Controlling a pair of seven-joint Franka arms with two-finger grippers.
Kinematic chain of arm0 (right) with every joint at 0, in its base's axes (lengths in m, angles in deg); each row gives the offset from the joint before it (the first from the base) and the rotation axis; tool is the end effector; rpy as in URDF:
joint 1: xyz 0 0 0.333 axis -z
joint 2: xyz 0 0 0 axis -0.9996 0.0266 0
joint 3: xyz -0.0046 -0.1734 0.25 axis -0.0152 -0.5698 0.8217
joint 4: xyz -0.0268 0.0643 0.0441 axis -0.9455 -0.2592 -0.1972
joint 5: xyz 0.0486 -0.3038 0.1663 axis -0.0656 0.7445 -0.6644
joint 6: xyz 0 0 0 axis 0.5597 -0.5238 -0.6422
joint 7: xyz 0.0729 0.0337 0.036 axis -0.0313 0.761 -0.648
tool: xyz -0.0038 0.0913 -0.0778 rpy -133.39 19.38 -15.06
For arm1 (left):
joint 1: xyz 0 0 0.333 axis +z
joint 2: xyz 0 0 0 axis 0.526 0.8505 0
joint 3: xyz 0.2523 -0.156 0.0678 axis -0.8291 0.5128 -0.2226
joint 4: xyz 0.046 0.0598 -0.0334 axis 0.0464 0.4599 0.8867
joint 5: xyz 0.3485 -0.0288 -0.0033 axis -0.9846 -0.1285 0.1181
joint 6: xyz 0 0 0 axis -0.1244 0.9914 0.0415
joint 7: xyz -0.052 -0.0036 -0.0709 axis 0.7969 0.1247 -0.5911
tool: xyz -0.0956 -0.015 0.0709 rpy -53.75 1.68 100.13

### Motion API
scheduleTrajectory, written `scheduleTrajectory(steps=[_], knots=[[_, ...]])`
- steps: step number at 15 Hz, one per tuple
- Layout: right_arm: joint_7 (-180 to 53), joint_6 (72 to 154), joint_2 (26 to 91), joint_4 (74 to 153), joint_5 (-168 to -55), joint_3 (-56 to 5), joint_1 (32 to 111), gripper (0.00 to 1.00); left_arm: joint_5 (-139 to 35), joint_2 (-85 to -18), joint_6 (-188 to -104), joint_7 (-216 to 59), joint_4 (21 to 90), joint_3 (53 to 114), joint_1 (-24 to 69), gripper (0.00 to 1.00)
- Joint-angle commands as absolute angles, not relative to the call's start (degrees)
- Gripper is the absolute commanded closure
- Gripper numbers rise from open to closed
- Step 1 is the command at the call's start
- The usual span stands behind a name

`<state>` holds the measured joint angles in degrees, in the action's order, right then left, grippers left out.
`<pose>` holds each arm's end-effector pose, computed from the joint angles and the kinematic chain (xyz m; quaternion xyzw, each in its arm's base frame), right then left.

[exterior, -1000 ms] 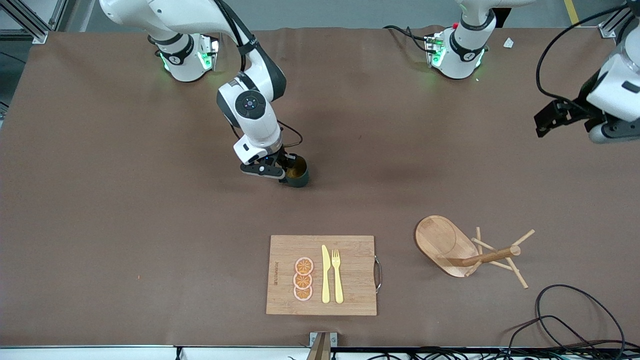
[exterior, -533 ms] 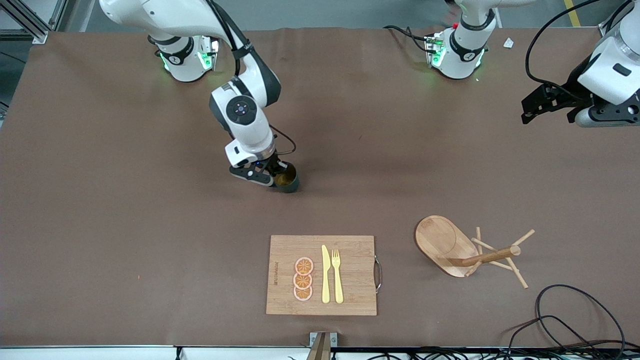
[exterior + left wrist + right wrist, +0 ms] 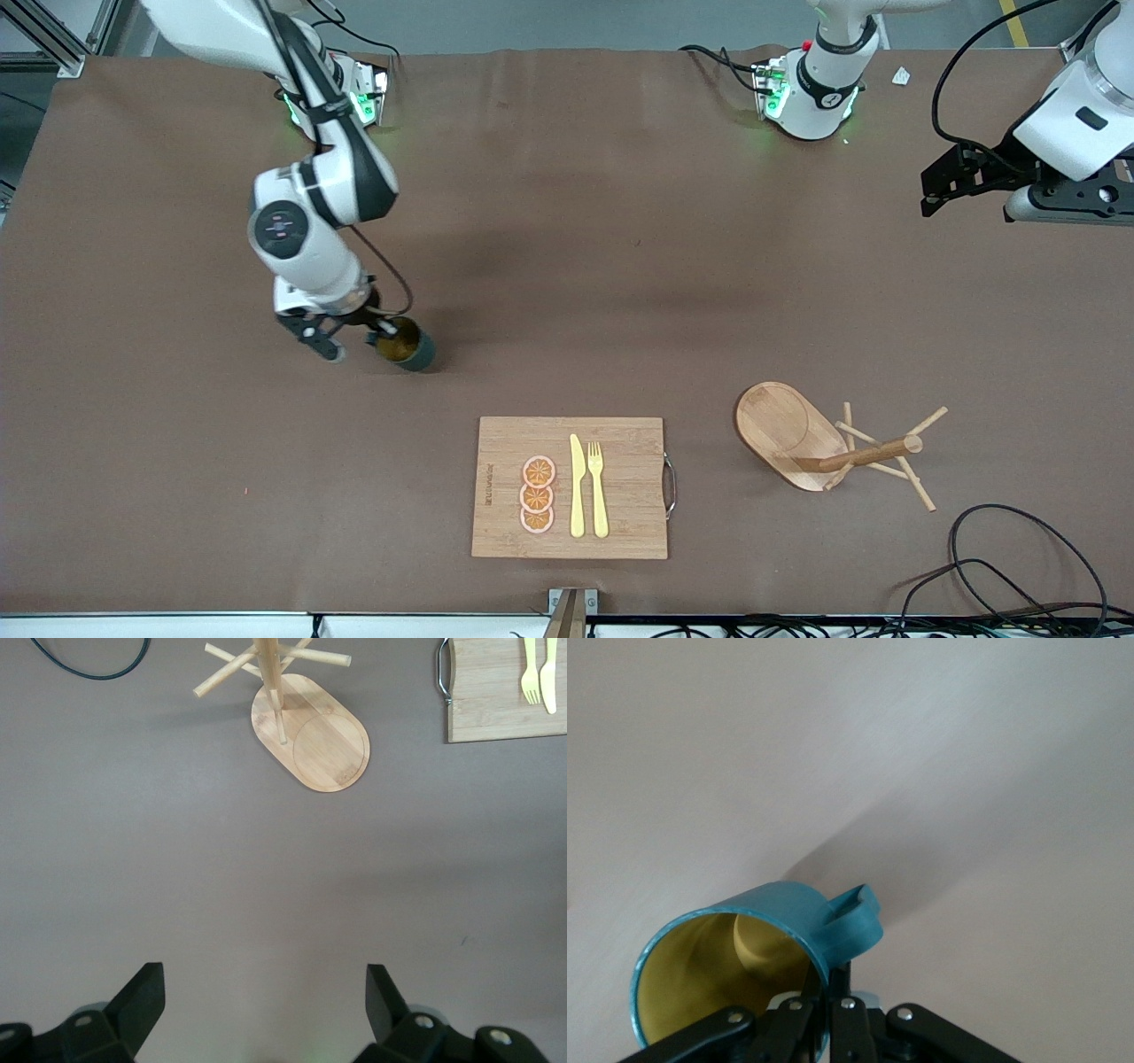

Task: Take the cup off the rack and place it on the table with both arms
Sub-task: 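Slide the mug across the table away from the cutting board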

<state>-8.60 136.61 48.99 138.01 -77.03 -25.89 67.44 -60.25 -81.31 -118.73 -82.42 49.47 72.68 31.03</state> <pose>0.5143 0.1426 0.2926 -0.9509 0.3095 -0.0068 0.0071 0.4819 -0.0709 0.6118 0.9989 -0.0470 0.0027 0.0010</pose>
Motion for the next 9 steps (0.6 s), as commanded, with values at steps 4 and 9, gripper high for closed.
scheduleTrajectory(steps=[4, 9], knots=[[-31.43, 137.2, 44.59, 143.92, -76.55, -24.72, 84.67, 1.0, -61.11, -81.62, -119.39, -82.25, 49.74, 72.83, 31.21, 0.0], [-41.03, 137.73, 44.59, 145.85, -76.55, -24.63, 92.95, 1.0, -62.79, -81.71, -119.39, -80.84, 49.74, 73.0, 31.03, 0.0]])
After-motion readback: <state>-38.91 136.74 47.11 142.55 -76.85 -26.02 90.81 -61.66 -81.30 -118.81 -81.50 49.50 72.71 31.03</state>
